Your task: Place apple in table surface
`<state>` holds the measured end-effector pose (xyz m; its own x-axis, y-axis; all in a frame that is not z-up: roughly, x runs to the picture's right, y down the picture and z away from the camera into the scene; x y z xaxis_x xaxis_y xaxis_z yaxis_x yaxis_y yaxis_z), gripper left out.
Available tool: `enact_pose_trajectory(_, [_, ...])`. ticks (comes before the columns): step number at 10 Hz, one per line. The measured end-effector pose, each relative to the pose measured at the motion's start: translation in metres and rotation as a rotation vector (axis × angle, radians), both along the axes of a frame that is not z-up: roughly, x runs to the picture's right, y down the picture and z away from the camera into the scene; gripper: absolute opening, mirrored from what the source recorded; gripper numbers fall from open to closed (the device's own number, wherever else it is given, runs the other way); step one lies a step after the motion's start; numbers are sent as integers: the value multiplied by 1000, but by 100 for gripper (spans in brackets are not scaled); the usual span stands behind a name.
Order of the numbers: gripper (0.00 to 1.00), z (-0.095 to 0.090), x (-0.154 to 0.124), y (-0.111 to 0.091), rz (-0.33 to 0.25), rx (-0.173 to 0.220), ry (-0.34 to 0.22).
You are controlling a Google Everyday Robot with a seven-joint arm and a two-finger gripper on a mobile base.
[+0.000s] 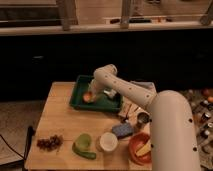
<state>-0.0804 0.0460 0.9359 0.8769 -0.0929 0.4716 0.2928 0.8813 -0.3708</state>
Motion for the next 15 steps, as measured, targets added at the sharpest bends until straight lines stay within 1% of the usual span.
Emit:
enact_pose_trajectory(2, [0, -4, -3, -2, -13, 4, -5])
enact_pose_trajectory(4, [0, -12, -4, -6, -26, 17, -11])
enact_pose_trajectory(9, [0, -36, -11, -24, -50, 63, -41])
enact_pose_trajectory(12, [0, -55, -18, -35, -75, 79, -77])
enact_pose_trajectory(13, [0, -66, -22, -40, -90, 86, -98])
enact_pose_trajectory(15, [0, -80, -29, -44, -113, 96, -132])
